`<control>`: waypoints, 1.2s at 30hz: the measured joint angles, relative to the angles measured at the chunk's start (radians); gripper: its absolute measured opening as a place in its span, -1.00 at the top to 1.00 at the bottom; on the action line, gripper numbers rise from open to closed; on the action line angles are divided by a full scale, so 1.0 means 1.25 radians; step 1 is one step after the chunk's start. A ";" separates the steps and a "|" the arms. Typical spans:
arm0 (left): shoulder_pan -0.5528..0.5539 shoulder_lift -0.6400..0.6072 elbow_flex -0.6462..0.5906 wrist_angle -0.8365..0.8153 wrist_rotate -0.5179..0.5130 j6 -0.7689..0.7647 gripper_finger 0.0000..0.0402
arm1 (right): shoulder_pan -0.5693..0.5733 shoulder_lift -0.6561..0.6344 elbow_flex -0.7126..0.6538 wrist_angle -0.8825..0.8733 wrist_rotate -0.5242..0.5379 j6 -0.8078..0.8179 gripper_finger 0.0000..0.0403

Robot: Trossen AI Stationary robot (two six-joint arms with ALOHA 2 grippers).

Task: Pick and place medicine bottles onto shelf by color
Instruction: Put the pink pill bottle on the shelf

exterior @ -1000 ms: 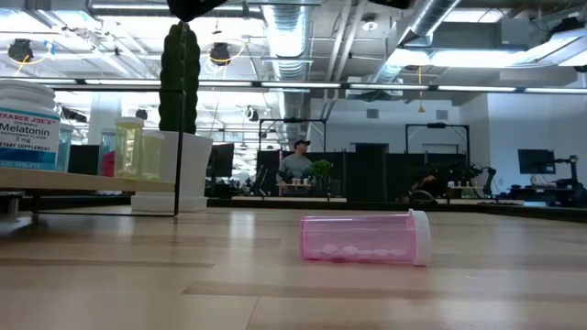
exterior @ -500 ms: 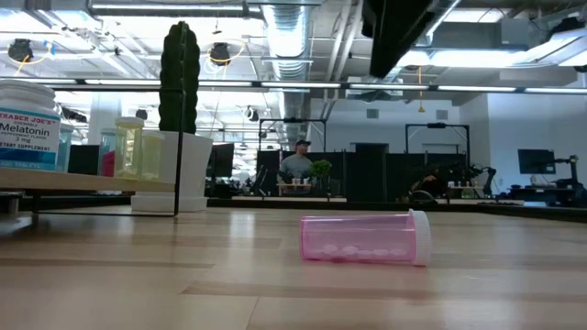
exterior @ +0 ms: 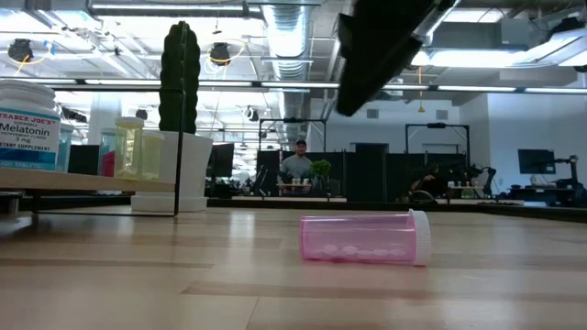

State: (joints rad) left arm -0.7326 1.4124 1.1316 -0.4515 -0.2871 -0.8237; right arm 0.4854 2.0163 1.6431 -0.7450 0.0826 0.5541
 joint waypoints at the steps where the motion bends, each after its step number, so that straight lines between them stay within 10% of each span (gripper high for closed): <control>1: -0.003 0.000 0.000 -0.006 -0.006 -0.005 -0.23 | 0.000 0.000 -0.010 0.019 0.000 -0.009 -0.05; 36: 0.013 0.001 0.000 -0.026 -0.035 -0.084 -0.23 | 0.010 -0.005 -0.324 0.348 0.043 0.074 -0.01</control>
State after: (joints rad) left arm -0.7170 1.4132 1.1316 -0.4845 -0.3303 -0.9287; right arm 0.4984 2.0102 1.2385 -0.3096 0.1364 0.6467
